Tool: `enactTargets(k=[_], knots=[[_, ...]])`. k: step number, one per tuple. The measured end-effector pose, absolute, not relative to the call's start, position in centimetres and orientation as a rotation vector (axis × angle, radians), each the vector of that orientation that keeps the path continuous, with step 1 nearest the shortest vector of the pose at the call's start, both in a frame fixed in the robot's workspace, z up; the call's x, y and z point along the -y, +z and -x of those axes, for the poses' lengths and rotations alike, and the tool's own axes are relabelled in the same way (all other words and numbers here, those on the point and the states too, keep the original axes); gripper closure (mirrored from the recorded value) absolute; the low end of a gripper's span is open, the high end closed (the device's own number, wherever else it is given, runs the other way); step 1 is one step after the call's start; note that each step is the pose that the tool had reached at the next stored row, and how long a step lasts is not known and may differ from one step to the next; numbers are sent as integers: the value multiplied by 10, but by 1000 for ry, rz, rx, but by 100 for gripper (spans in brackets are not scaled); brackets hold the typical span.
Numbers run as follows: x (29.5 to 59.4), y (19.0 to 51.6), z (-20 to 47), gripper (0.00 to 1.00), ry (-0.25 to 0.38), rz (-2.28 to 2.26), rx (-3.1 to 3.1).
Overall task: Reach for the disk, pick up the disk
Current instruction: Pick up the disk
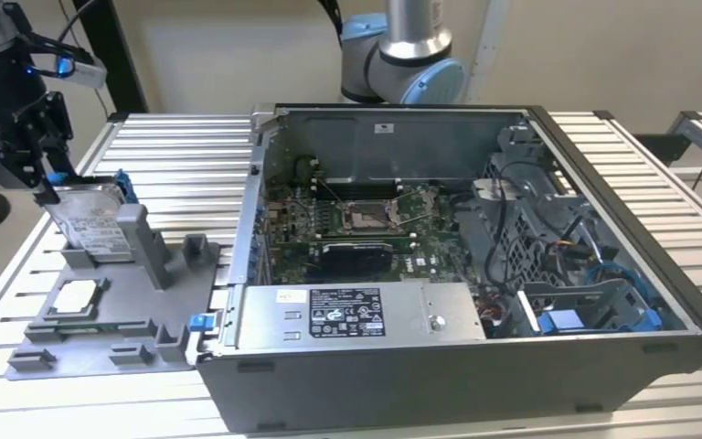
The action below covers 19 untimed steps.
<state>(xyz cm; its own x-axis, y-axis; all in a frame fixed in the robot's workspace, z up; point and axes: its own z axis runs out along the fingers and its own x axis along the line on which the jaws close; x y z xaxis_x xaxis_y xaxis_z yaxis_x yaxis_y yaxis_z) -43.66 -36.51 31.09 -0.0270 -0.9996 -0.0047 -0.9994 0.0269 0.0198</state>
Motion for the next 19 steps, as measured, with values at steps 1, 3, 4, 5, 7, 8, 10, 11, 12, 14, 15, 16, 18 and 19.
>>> enactTargets(k=[1, 3, 4, 5, 7, 8, 10, 11, 12, 14, 15, 16, 18, 19], knots=[[365, 310, 437, 0, -27, -2184, 2244], [365, 307, 436, 0, -27, -2184, 2243], [365, 306, 436, 0, -27, -2184, 2243], [365, 305, 436, 0, -27, -2184, 2244], [365, 302, 436, 0, -28, -2184, 2243], [365, 301, 436, 0, -27, -2184, 2243], [365, 298, 436, 0, -27, -2184, 2244], [365, 297, 436, 0, -27, -2184, 2243], [365, 296, 436, 0, -28, -2184, 2243], [365, 294, 436, 0, -28, -2184, 2244], [365, 293, 436, 0, -28, -2184, 2243], [365, 291, 436, 0, -28, -2184, 2244], [365, 289, 435, 0, -28, -2184, 2244], [365, 288, 435, 0, -28, -2184, 2244]])
